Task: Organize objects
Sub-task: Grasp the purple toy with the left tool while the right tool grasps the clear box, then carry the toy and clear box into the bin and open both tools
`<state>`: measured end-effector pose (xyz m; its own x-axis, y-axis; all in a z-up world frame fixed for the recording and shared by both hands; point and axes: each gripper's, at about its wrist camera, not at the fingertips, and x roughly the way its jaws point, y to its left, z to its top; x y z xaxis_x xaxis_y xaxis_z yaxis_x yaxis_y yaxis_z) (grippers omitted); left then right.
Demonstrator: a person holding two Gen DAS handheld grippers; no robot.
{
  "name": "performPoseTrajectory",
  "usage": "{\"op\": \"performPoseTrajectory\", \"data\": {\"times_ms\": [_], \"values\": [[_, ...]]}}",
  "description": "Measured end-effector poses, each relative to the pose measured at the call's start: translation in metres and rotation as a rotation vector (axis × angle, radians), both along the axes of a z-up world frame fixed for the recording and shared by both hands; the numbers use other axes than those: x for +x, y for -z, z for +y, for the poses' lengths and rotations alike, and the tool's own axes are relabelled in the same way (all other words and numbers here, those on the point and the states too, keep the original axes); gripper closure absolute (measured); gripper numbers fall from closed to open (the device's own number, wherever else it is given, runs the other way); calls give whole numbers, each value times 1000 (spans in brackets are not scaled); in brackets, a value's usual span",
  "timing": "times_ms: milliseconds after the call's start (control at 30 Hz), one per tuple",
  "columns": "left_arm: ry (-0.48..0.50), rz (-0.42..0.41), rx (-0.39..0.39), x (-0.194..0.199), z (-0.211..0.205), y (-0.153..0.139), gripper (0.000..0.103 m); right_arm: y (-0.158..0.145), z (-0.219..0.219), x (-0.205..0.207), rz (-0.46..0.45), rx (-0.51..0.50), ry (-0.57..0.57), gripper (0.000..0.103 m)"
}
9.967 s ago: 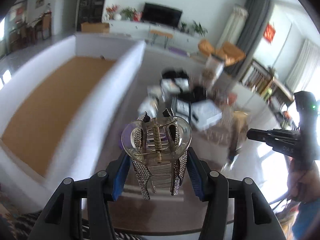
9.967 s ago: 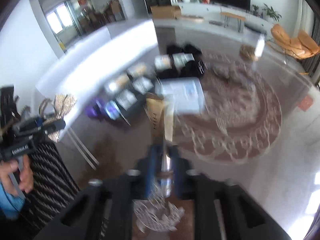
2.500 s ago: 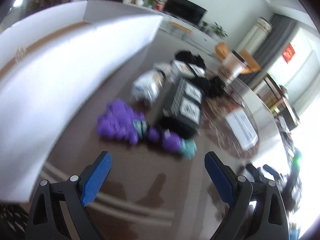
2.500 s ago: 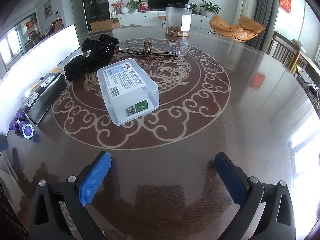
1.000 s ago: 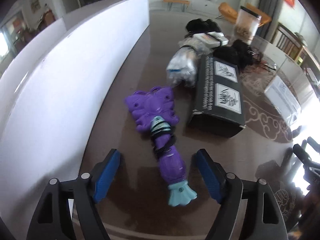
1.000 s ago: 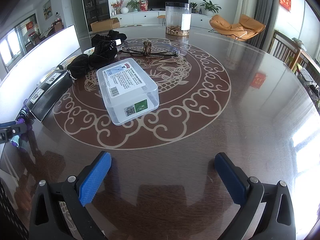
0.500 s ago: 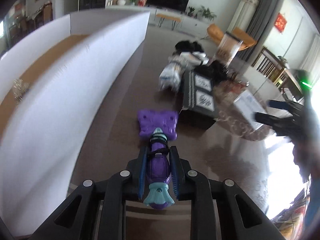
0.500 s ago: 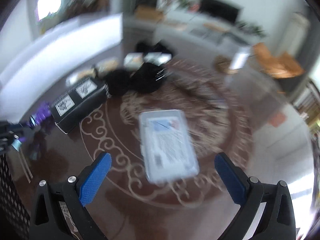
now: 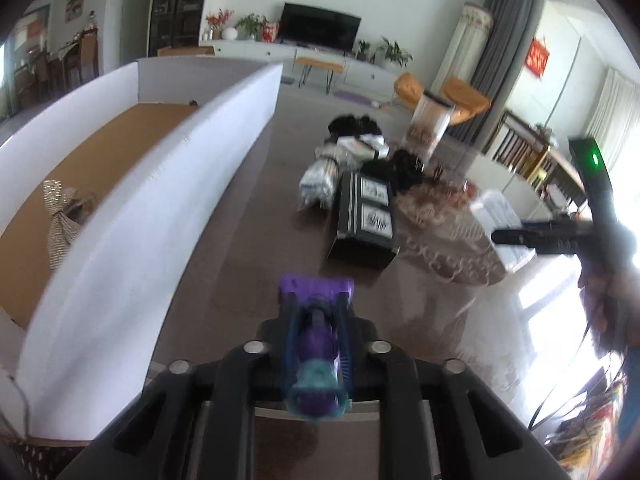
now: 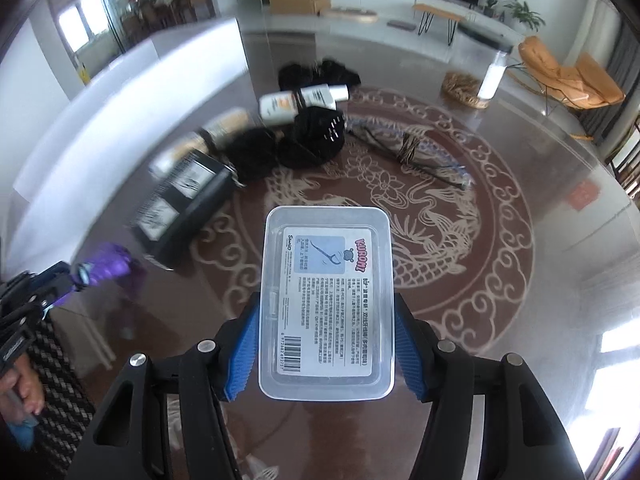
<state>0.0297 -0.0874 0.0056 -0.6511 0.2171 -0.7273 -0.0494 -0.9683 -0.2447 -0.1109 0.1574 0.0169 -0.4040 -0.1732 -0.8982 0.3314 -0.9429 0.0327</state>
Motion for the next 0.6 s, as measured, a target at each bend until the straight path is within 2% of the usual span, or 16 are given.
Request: {"op": "performPoseTrajectory", "data": {"times_ms": [200,267,333,400,433,467,533,600], "values": [[3,-41,-3,-1,-2,7,98,-1,4,22,0,-65,5,42],[22,-82,-14,-8,3,14,98,1,6,28,-3,-80,10,42],[36,-169,-39,-16,8,28,97,3,8,33,-5,-103,17,42],[24,-195,-64,-20,9,32,88,4,12,36,-9,-126,21,42],[13,-202,-86,-21,10,33,75,3,13,38,-9,-139,24,42],[7,-210,-104,-22,12,34,53,2,14,39,-7,-144,25,42],[0,-218,-141,-24,15,36,36,0,14,41,-1,-154,24,42],[17,-224,-155,-26,19,37,36,-2,15,43,1,-173,23,42]]}}
